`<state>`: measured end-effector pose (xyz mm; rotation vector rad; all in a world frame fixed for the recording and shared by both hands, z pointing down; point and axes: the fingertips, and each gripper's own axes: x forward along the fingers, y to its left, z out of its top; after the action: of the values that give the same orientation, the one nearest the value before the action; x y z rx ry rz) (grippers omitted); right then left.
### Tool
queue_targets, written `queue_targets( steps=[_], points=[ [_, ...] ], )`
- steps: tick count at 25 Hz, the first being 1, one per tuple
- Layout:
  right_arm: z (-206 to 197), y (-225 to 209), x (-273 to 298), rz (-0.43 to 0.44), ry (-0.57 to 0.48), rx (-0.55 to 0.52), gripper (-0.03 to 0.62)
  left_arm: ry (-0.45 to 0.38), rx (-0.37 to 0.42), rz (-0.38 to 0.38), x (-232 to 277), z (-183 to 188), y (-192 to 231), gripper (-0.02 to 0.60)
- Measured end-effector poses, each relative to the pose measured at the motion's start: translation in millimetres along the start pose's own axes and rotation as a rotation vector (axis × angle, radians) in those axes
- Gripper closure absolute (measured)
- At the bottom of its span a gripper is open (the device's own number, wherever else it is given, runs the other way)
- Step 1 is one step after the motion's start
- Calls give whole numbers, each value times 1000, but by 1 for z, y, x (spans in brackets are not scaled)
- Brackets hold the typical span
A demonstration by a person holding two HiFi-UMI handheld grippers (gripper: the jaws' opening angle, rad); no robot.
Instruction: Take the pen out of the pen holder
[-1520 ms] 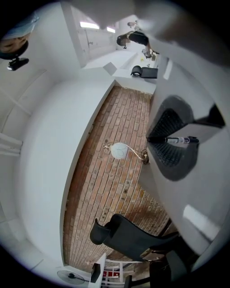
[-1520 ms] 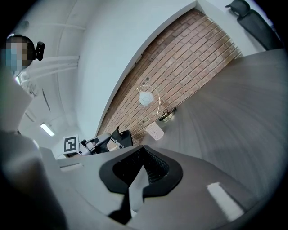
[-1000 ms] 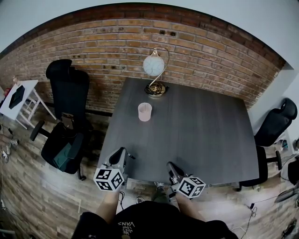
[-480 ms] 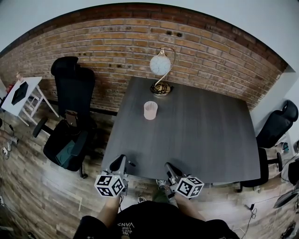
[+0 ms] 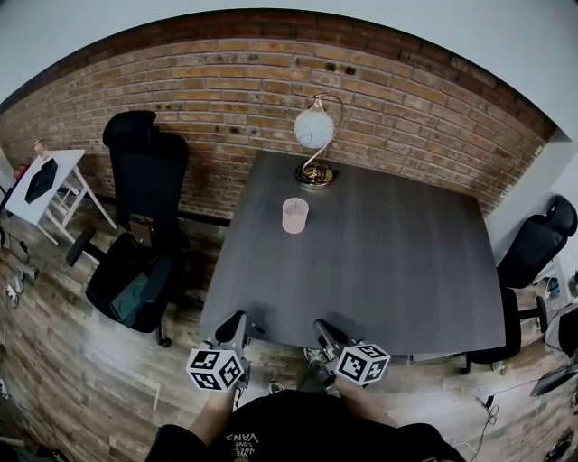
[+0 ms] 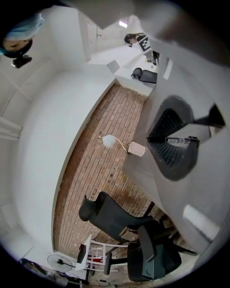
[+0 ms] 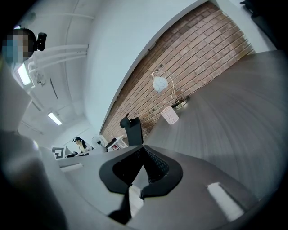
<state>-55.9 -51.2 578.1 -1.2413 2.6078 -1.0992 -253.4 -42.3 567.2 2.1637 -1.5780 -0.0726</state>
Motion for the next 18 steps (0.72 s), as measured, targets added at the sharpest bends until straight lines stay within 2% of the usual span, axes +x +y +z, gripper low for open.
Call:
queue_targets(
  steps=[18],
  points=[
    [-1,-4,-2,-28,12,-30,594,7,1,-12,2,0,-4,500]
  ],
)
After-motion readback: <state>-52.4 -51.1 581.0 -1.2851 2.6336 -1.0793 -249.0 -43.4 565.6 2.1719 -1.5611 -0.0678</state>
